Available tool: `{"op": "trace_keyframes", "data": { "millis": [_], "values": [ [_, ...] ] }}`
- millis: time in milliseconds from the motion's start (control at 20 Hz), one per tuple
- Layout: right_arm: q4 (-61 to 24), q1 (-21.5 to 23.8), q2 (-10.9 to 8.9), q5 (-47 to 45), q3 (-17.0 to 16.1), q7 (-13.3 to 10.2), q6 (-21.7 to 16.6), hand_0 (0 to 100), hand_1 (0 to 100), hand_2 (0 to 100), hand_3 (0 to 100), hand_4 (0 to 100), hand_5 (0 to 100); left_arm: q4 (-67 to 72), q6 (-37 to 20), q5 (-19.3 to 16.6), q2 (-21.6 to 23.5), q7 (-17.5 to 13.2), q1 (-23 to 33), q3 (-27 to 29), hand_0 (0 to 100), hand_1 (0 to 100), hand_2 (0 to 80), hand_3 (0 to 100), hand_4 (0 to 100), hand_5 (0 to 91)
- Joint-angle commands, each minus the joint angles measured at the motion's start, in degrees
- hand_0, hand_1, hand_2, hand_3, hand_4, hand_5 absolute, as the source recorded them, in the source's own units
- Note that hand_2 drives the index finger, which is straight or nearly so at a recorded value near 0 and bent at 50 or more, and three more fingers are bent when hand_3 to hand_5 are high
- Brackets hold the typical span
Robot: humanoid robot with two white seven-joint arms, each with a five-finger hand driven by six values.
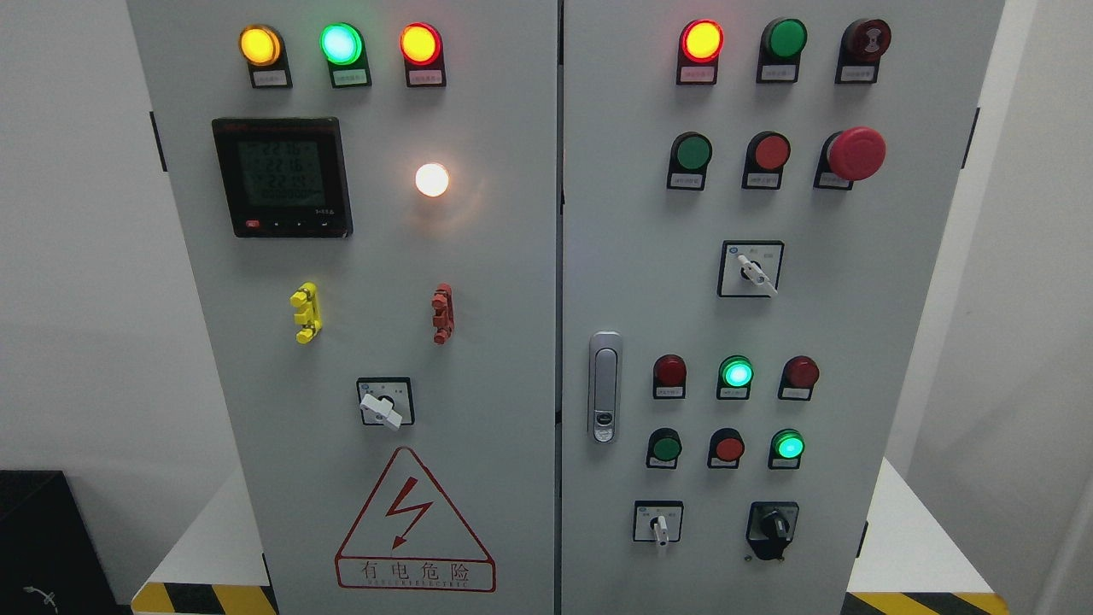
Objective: Flip black knob to close circuit
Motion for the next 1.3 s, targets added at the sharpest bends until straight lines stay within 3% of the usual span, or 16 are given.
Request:
{"op": "trace_keyframes", "data": {
  "millis": [0,301,451,752,902,1253],
  "values": [
    [-11.5,0.4,0.89,2.1,-0.1,-0.5,-0.3,0,29,0,0,0,0,1.2,0.0,-1.2,0.0,-0.2,0.0,-1.1,0,0,0.0,0,0,0.0],
    [-14.9,-0.1,0.37,3.0,-0.2,-0.7,-1.0,0,29,0,0,0,0,1.2,0.0,-1.1,0.0,-0.2,0.0,-1.2,0,0,0.0,0,0,0.0],
    [-17.0,0.0,-0.07,5.4,-0.2,-2.7,-3.1,0,29,0,0,0,0,1.2,0.0,-1.2,0.0,-0.2,0.0,-1.2,0,0,0.0,0,0,0.0],
    [-30.1,3.0,0.45,13.4,-2.2,-4.0,-3.3,0,29,0,0,0,0,1.2,0.0,-1.2,0.0,-0.2,0.0,-1.1,0,0,0.0,0,0,0.0],
    [-33.3,4.2,0.54,16.9,-2.3,-6.0,-5.7,0,29,2,7,0,0,1.2,0.0,-1.2,0.0,-0.2,0.0,-1.1,0,0,0.0,0,0,0.0],
    [-35.1,4.4,0.45,21.5,-2.3,-8.9,-9.1,0,31,23,36,25,3,1.2,0.0,-1.2,0.0,-0.2,0.0,-1.2,0,0,0.0,0,0,0.0]
  ]
}}
